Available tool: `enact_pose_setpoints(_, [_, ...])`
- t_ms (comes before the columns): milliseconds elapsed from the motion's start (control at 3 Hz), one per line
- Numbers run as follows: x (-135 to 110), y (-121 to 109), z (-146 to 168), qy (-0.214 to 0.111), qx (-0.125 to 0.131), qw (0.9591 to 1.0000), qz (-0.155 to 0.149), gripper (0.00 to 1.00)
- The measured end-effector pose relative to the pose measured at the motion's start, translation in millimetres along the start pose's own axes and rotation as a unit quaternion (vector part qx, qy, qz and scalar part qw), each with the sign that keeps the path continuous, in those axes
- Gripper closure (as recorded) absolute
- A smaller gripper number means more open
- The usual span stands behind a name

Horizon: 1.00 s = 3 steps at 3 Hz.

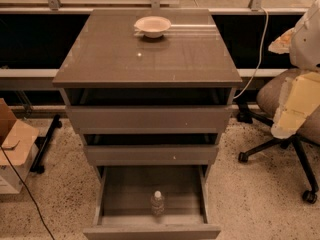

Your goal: Pick water bottle from bottom drawer and place on counter

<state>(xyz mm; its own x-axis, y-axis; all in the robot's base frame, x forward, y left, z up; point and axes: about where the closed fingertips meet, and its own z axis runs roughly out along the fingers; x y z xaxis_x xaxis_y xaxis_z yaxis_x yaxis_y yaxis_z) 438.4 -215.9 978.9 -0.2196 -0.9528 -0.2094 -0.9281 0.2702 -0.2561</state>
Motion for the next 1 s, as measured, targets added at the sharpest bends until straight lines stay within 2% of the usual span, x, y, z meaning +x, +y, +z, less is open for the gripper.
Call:
enact_pose_setpoints(333, [0,0,0,0.0,0.0,1.0,0.0,0.0])
enact_pose_setpoints(1000, [-6,6,43,-0.065,-0.011,0.9973,-0.032,0.0])
